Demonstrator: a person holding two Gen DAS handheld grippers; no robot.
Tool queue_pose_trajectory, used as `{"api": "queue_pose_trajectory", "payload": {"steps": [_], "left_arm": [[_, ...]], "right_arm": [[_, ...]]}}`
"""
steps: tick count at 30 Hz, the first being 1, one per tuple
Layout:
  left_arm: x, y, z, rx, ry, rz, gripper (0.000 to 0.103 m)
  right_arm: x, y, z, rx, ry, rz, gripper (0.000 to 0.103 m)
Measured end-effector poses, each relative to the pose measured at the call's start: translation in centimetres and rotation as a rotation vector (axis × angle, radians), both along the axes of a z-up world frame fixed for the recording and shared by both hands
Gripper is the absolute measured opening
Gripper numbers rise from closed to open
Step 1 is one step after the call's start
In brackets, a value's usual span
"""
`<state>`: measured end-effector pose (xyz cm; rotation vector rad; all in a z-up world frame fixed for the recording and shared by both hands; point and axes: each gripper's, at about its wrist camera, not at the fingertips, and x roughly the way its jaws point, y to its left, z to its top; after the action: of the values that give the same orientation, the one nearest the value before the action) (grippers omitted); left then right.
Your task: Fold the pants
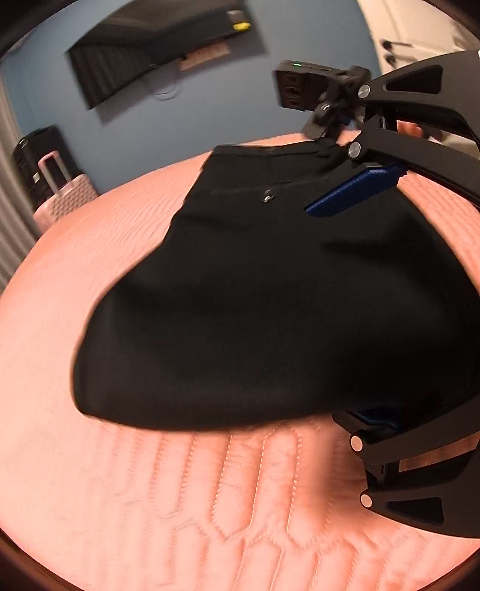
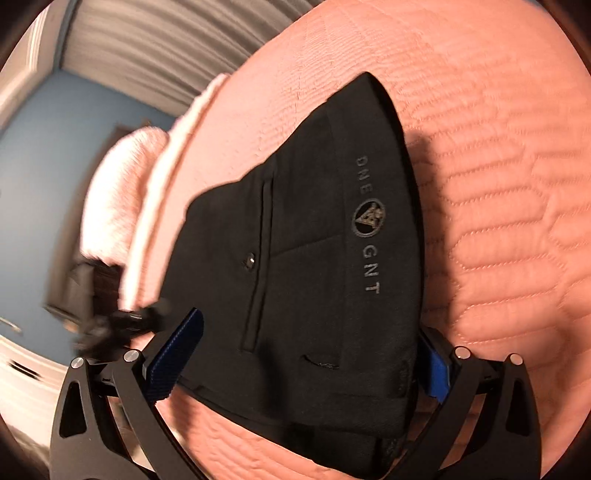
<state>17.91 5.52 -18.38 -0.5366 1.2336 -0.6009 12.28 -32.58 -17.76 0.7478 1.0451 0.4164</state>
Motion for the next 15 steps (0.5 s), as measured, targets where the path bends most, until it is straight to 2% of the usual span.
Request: {"api": "queue_pose_trajectory", "payload": {"steps": [2, 4, 6, 8, 9, 10, 11, 12, 13, 15], "left_arm": [[0.4, 0.6, -0.2, -0.042, 0.027, 0.052, 0.084], [0.5, 1.2, -0.3, -0.066, 0.049, 0.112, 0.085], [0.0, 0.8, 0.1, -0.009, 0.015, 0.093, 0.084], [-0.8, -0.4, 0.9, 0.064, -0.030, 0.071, 0.067], [-1.2, -0.5, 1.4, 0.143, -0.051, 0.073, 0.041], [-1.3, -0.1, 1.4, 0.144, -0.049, 0.078, 0.027], [-1.3, 0.3, 1.4, 0.111, -0.041, 0.092, 0.022], [-1.3, 0.9, 1.6, 0.066, -0.027, 0.114, 0.020], [-1.3, 0.8, 1.8, 0.076, -0.029, 0.115, 0.018], [-1.2, -0.3, 3.4, 0.151, -0.084, 0.085, 0.017]], "right_arm": [[0.0, -0.2, -0.2, 0.003, -0.010, 0.006, 0.098], [0.2, 0.6, 0.0, -0.044, -0.019, 0.009, 0.098], [-0.2, 1.3, 0.4, -0.099, -0.042, 0.014, 0.097], [-0.5, 1.1, 0.4, -0.139, -0.036, 0.005, 0.077], [-0.8, 0.2, 0.2, -0.131, -0.010, -0.020, 0.042], [-1.0, -0.5, 0.0, -0.080, 0.001, -0.041, 0.032], [-1.3, -0.9, 0.1, -0.062, 0.006, -0.062, 0.030], [-1.5, -0.6, 0.6, -0.087, 0.002, -0.060, 0.028], [-1.6, -0.2, 1.2, -0.117, -0.008, -0.053, 0.027], [-1.6, 0.5, 2.6, -0.145, -0.021, -0.047, 0.026]]}}
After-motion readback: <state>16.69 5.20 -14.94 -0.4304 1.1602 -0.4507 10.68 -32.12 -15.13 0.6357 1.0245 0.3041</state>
